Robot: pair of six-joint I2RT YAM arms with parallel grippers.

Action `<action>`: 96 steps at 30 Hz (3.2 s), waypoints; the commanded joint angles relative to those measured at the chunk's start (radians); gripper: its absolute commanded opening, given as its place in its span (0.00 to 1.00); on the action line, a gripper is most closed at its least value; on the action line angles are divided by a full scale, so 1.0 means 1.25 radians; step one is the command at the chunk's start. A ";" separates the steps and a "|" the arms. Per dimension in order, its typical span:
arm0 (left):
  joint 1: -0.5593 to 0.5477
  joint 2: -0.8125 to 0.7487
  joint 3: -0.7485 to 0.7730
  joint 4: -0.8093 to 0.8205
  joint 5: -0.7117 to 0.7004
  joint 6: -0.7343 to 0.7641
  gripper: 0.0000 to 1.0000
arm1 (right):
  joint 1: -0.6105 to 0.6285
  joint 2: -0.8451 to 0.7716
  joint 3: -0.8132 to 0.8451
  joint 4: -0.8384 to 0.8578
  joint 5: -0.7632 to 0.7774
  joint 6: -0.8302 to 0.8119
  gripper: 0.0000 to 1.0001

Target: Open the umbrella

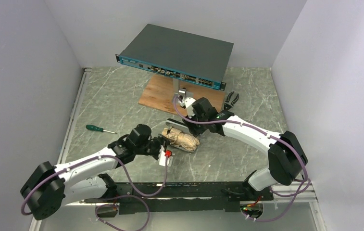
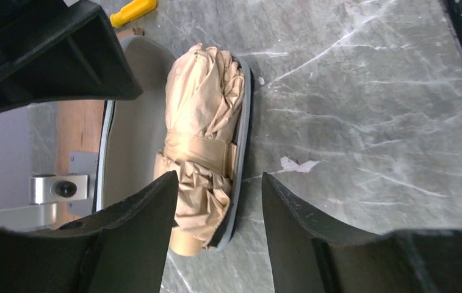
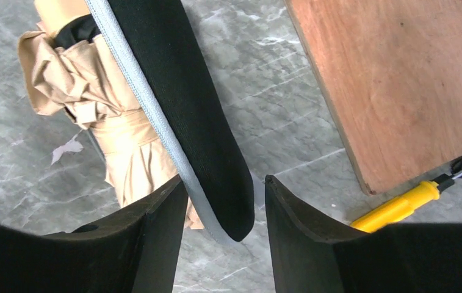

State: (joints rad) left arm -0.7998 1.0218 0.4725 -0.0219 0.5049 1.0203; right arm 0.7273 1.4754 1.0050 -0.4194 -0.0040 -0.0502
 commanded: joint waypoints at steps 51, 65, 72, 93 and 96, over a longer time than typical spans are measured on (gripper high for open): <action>0.085 -0.034 0.232 -0.308 0.109 -0.033 0.00 | -0.038 -0.040 0.052 0.091 -0.139 0.019 0.77; -0.192 0.228 0.409 -0.216 -0.154 -0.571 0.00 | -0.125 -0.471 0.014 0.113 -0.042 0.071 1.00; -0.211 0.514 0.688 -0.264 -0.279 -0.808 0.00 | -0.137 -0.534 0.073 0.110 0.122 0.065 1.00; 0.166 0.525 0.521 -0.312 -0.479 -0.698 0.00 | -0.145 -0.547 0.054 0.095 0.008 0.010 1.00; 0.249 0.477 0.476 -0.277 -0.445 -0.604 0.00 | -0.145 -0.537 0.047 0.088 -0.032 0.010 1.00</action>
State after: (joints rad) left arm -0.5789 1.7061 1.1240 -0.3893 -0.0650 0.0792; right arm 0.5484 0.7948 1.0767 -0.3073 0.0338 -0.0273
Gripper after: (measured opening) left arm 0.211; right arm 0.997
